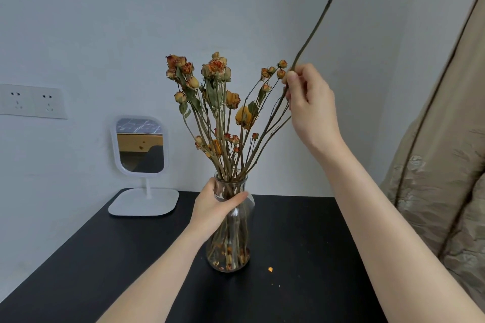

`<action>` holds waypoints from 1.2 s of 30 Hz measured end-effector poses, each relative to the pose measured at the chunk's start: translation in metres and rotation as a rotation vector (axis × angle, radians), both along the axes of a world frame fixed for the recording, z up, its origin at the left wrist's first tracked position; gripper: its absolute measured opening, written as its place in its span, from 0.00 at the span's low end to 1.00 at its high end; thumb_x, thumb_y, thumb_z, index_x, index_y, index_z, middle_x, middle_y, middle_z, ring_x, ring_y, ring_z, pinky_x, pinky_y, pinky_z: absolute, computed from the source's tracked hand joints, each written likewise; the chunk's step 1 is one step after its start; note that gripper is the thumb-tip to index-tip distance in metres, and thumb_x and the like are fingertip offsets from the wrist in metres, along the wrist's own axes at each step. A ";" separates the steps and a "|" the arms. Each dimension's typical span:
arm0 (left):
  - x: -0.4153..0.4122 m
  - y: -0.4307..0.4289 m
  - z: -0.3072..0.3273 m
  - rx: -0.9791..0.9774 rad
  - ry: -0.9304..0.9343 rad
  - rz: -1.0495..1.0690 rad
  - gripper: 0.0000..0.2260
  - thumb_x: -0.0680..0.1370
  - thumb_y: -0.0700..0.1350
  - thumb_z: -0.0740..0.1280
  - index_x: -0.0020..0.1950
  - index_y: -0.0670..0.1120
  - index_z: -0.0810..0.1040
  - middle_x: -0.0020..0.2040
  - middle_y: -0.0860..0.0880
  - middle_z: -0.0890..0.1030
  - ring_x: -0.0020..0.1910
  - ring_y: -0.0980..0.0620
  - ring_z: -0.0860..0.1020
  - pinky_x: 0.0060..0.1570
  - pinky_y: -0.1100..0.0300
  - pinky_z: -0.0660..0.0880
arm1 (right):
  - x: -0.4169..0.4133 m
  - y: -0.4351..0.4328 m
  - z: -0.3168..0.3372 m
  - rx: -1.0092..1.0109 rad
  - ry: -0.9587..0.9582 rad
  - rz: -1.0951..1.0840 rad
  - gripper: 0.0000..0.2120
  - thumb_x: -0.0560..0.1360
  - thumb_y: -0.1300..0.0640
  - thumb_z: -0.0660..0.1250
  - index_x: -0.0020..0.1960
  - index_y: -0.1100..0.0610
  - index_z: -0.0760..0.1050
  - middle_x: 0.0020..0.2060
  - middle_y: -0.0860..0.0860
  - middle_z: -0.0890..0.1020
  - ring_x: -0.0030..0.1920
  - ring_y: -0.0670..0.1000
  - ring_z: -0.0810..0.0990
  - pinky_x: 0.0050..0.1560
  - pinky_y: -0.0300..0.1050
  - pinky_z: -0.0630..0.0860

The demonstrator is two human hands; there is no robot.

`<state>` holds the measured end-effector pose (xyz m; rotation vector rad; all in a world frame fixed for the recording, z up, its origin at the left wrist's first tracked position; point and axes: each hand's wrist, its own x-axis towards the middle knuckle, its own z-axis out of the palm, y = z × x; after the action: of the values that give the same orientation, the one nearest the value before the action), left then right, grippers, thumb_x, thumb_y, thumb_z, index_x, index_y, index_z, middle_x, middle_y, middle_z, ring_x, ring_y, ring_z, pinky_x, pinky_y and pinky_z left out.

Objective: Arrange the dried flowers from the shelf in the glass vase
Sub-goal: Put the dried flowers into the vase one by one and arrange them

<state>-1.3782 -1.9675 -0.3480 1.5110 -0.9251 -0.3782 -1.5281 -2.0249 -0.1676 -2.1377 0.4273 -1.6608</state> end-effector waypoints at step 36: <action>0.001 -0.003 -0.001 -0.017 -0.051 0.046 0.18 0.64 0.60 0.74 0.46 0.64 0.69 0.46 0.65 0.76 0.47 0.66 0.74 0.39 0.71 0.65 | 0.042 0.003 -0.056 0.188 0.459 -0.060 0.10 0.75 0.51 0.66 0.47 0.57 0.80 0.35 0.54 0.82 0.34 0.54 0.81 0.42 0.52 0.81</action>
<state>-1.3768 -1.9704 -0.3493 1.5292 -0.9298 -0.2990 -1.4862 -2.0214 -0.2237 -2.3678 0.7533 -1.0930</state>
